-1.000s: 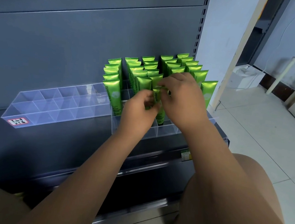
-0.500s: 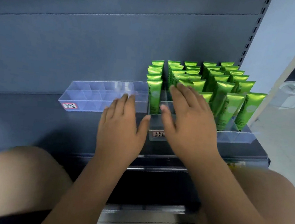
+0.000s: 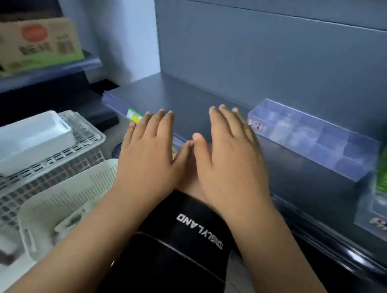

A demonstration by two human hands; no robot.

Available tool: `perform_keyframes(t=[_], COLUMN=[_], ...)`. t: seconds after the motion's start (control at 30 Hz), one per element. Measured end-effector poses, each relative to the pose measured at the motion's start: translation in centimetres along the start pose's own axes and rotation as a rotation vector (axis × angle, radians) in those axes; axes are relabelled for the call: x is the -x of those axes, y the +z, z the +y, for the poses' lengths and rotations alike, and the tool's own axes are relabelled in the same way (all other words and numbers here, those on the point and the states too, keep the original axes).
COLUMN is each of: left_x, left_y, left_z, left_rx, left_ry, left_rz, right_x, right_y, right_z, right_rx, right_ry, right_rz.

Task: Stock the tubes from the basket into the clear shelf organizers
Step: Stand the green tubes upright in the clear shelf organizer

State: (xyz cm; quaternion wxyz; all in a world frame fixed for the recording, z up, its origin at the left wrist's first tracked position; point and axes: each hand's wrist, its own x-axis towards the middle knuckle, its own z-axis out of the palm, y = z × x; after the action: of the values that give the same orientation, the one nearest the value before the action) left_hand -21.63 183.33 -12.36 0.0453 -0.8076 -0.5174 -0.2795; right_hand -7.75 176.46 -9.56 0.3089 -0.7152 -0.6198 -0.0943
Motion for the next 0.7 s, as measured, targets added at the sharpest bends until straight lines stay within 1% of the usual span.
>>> perform_keyframes(t=[0.13, 0.17, 0.2, 0.3, 0.4, 0.5, 0.7], left_x=[3.0, 4.0, 5.0, 8.2, 11.5, 14.2, 17.2], left_y=[-1.7, -1.8, -1.7, -0.1, 2.4, 5.6, 11.6], left_z=[-9.7, -12.0, -14.0, -18.6, -21.5, -23.8, -28.2], left_rx=[-0.139, -0.165, -0.189, -0.238, -0.185, -0.134, -0.078], left_ry=[-0.184, -0.245, -0.305, -0.468, -0.608, -0.703, -0.875], left_rz=[-0.01, -0.019, -0.036, -0.122, -0.198, -0.259, -0.443], right_x=[-1.6, -1.7, -1.7, -1.3, -0.3, 0.8, 2.5], right_y=[6.8, 8.7, 10.5, 15.8, 20.0, 24.0, 31.4], right_z=[-7.5, -9.1, -10.4, -13.1, -14.3, -14.4, -13.7], right_rx=[-0.132, -0.145, -0.139, -0.063, -0.037, -0.026, -0.064], right_ry=[-0.132, -0.164, -0.195, -0.3, -0.371, -0.34, -0.148], right_rz=[-0.071, -0.112, -0.183, -0.47, -0.673, -0.811, -1.039])
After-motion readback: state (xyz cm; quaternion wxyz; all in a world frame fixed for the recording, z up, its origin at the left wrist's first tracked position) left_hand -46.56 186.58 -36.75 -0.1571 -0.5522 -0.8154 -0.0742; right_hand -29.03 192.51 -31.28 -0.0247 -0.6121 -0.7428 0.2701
